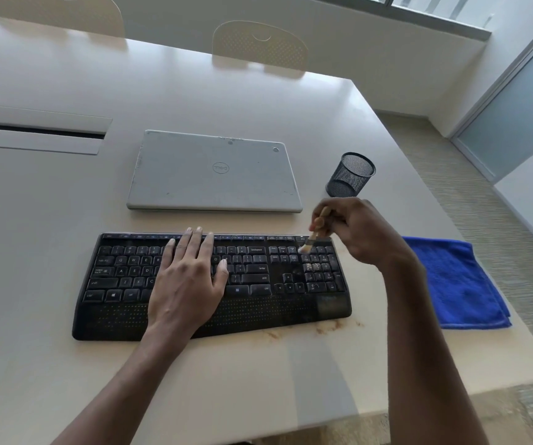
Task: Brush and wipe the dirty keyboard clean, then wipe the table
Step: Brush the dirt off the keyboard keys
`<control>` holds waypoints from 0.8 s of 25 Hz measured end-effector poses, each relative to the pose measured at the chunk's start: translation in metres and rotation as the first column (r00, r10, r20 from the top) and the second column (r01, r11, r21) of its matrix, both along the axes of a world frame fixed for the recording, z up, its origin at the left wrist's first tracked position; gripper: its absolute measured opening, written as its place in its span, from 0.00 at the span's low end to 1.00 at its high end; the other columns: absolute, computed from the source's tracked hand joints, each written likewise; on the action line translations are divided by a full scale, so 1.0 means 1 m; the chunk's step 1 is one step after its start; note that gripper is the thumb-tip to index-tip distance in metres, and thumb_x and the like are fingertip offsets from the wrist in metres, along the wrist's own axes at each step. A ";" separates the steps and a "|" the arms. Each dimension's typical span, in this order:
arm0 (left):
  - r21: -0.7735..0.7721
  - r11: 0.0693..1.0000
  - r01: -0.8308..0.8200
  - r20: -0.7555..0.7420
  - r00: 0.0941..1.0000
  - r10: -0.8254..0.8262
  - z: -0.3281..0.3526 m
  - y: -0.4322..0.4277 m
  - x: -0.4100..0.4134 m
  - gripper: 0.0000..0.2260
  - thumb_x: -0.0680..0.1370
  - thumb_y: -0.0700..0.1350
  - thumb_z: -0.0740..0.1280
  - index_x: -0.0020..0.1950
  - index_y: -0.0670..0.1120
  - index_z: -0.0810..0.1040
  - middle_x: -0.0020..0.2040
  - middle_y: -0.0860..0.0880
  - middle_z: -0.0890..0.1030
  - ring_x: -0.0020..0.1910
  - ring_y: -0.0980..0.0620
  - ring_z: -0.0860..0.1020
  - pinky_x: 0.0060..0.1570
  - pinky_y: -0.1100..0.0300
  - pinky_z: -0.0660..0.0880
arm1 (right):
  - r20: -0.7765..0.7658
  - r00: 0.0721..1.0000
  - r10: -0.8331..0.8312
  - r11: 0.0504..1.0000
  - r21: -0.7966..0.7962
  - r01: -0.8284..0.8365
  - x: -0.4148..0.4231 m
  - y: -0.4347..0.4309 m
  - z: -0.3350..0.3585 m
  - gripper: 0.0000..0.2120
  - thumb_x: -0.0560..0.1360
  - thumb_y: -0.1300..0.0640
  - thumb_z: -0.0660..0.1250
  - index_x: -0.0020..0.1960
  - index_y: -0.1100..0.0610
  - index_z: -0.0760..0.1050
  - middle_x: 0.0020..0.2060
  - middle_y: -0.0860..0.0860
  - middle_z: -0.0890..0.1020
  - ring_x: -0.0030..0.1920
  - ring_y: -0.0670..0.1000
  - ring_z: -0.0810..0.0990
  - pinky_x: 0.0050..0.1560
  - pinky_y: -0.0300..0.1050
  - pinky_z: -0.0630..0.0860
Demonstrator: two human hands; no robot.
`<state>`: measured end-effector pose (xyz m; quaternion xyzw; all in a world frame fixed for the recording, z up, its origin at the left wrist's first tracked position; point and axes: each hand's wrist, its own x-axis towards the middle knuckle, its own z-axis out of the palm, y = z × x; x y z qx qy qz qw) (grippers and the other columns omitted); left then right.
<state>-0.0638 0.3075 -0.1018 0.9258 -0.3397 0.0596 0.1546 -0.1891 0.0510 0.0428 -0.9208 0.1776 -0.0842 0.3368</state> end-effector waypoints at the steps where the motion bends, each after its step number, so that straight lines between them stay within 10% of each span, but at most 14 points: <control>1: 0.001 1.000 0.001 0.000 1.000 -0.001 0.000 0.000 0.000 0.31 0.83 0.60 0.52 0.81 0.44 0.67 0.81 0.42 0.67 0.82 0.46 0.62 0.82 0.44 0.57 | -0.008 1.000 0.009 1.000 0.026 -0.009 0.001 0.002 -0.002 0.13 0.79 0.74 0.62 0.45 0.61 0.81 0.40 0.55 0.86 0.40 0.51 0.86 0.45 0.36 0.82; 20: 0.000 1.000 0.001 0.003 1.000 -0.001 0.001 0.000 -0.001 0.31 0.83 0.60 0.52 0.81 0.44 0.67 0.81 0.41 0.67 0.82 0.45 0.62 0.82 0.45 0.57 | -0.033 0.998 -0.047 0.995 -0.084 0.044 0.001 0.004 0.001 0.12 0.79 0.73 0.64 0.45 0.61 0.81 0.38 0.53 0.85 0.36 0.41 0.83 0.41 0.30 0.77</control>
